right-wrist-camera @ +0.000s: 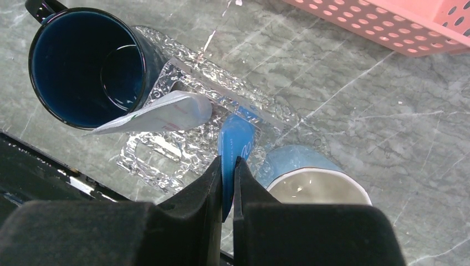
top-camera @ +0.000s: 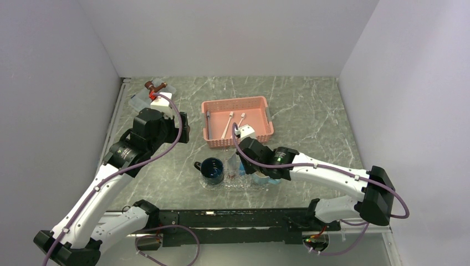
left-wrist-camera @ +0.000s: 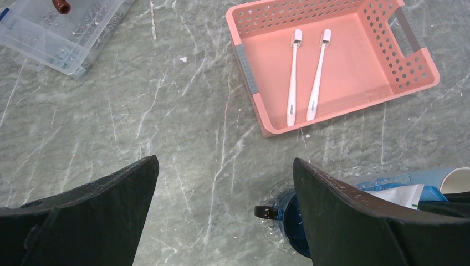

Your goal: Prepare toiletry sets of a toothbrush and toothpaste on the tray

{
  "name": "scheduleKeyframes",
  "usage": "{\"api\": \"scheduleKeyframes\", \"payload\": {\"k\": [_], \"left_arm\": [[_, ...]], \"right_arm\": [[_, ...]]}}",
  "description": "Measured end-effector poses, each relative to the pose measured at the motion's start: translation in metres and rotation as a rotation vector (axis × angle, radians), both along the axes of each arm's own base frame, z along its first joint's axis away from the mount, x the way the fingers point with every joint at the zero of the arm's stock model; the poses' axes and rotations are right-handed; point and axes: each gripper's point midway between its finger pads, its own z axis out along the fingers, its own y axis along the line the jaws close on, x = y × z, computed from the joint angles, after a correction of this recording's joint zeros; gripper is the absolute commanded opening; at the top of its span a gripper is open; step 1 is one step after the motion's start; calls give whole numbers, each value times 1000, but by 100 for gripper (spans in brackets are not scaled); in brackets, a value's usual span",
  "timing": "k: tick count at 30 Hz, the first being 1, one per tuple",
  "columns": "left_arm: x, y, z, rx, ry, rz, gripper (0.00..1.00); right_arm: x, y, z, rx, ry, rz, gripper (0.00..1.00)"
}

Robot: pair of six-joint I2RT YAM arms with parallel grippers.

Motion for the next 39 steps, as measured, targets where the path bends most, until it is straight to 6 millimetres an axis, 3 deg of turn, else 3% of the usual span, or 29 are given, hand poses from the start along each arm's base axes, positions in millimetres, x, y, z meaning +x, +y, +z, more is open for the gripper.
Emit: {"api": "scheduleKeyframes", "payload": {"k": [3, 17, 23, 27, 33, 39], "left_arm": [[0, 0, 0, 0, 0, 0, 97], [0, 0, 0, 0, 0, 0, 98], [0, 0, 0, 1, 1, 0, 98], [0, 0, -1, 1, 1, 0, 98], [0, 0, -1, 1, 2, -1, 100], [0, -1, -1, -1, 3, -6, 99]], "right_arm": [[0, 0, 0, 4, -2, -2, 0], [0, 1, 1, 14, 0, -10, 36], [1, 0, 10, 31, -13, -13, 42], [4, 0, 28, 53, -42, -24, 44], [16, 8, 73, 110, -106, -47, 45], [42, 17, 114, 145, -163, -74, 46]]}}
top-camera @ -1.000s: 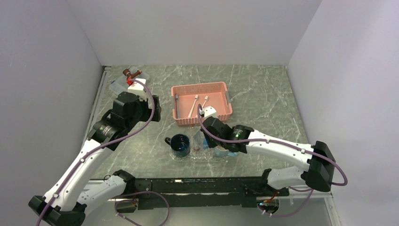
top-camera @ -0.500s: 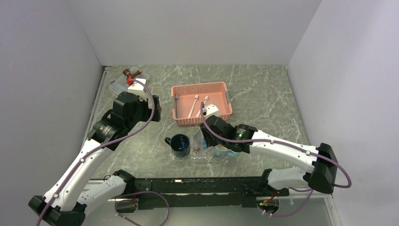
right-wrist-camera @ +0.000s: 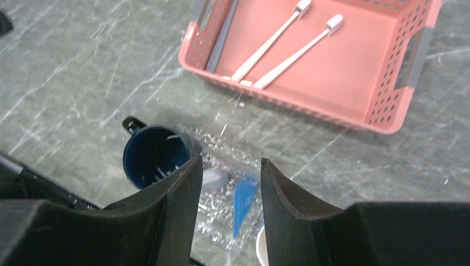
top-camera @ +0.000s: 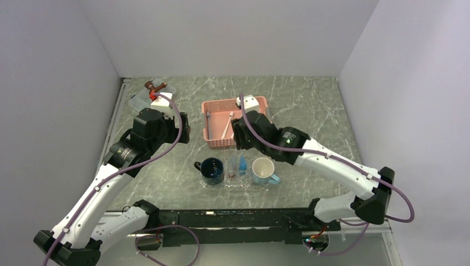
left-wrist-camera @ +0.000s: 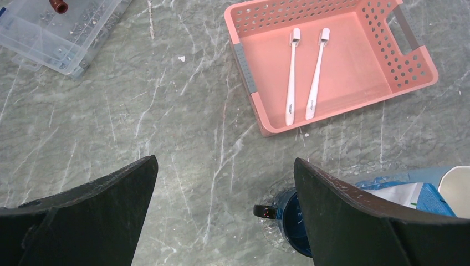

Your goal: Prepare toiletry sets of a toothbrush and toothpaste on the tray

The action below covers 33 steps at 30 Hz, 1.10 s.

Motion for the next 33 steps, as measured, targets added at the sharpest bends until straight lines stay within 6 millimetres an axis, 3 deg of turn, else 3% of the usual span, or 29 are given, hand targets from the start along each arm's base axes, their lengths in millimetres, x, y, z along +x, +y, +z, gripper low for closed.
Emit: {"api": "scheduleKeyframes", "payload": {"k": [5, 14, 25, 33], "left_arm": [[0, 0, 0, 0, 0, 0, 99], [0, 0, 0, 0, 0, 0, 99], [-1, 0, -4, 2, 5, -1, 100], [-1, -1, -5, 1, 10, -7, 99]], "right_arm": [[32, 4, 4, -21, 15, -26, 47], [82, 11, -19, -62, 100, -39, 48], [137, 18, -78, -109, 228, -85, 48], [178, 1, -130, -124, 326, -220, 48]]}}
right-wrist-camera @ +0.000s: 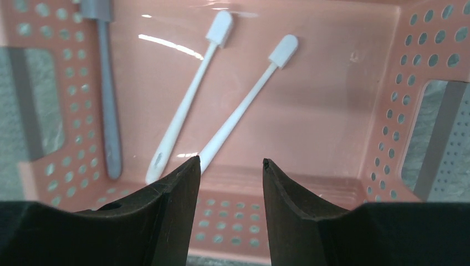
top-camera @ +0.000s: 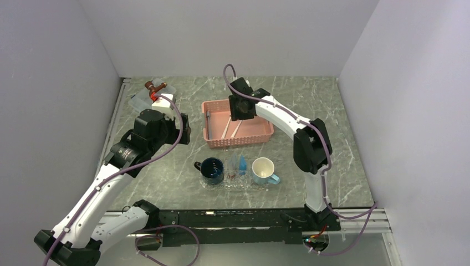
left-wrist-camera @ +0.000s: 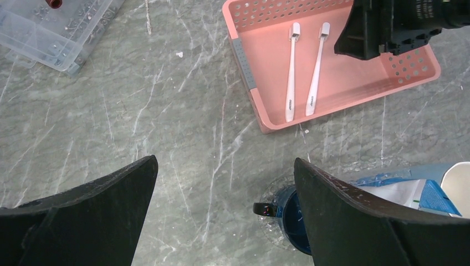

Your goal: Prepare toiletry sets of a toothbrush and toothpaste on the tray

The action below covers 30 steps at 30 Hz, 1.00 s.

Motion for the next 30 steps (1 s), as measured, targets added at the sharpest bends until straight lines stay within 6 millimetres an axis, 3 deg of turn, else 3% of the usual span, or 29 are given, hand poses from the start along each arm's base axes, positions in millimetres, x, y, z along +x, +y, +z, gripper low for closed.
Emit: {"api": "scheduleKeyframes", "payload": {"k": [5, 11, 30], "left_arm": [[0, -1, -1, 1, 3, -2, 99], [1, -2, -3, 0, 11, -8, 99], [3, -5, -10, 8, 34, -17, 99]], "right_arm": [[10, -11, -28, -15, 49, -72, 48], [22, -19, -47, -17, 78, -147, 46], [25, -8, -97, 19, 173, -250, 37]]}}
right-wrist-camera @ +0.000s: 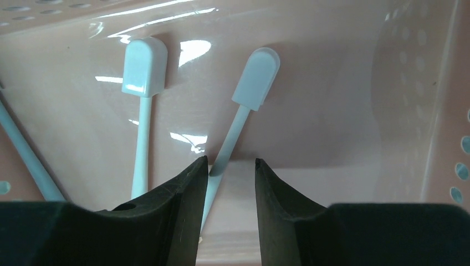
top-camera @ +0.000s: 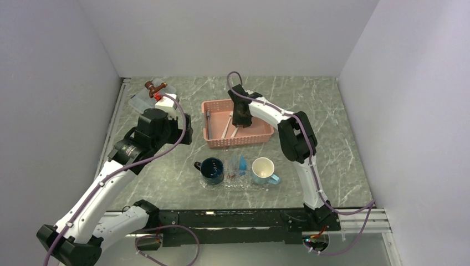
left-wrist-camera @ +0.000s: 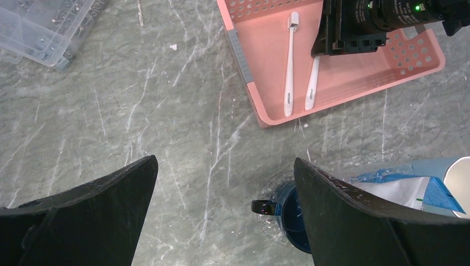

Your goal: Prepare toiletry sets of a toothbrush and toothpaste on the tray

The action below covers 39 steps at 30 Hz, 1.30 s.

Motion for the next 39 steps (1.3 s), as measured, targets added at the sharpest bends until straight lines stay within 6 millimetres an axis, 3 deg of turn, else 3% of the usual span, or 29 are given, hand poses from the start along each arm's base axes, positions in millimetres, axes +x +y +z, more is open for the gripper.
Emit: {"api": "scheduleKeyframes", "payload": {"k": [8, 19, 32, 39], "left_arm": [[0, -1, -1, -2, 4, -6, 99], [0, -1, -1, -2, 3, -7, 99], [-1, -3, -1, -18, 9, -7, 99], [-1, -4, -1, -19, 10, -9, 99]], "right_arm": [[4, 3, -1, 1, -5, 2, 27], [10, 9, 0, 1, -22, 9, 0], [11, 9, 1, -7, -28, 30, 0], [11, 5, 18, -18, -62, 50, 0]]}}
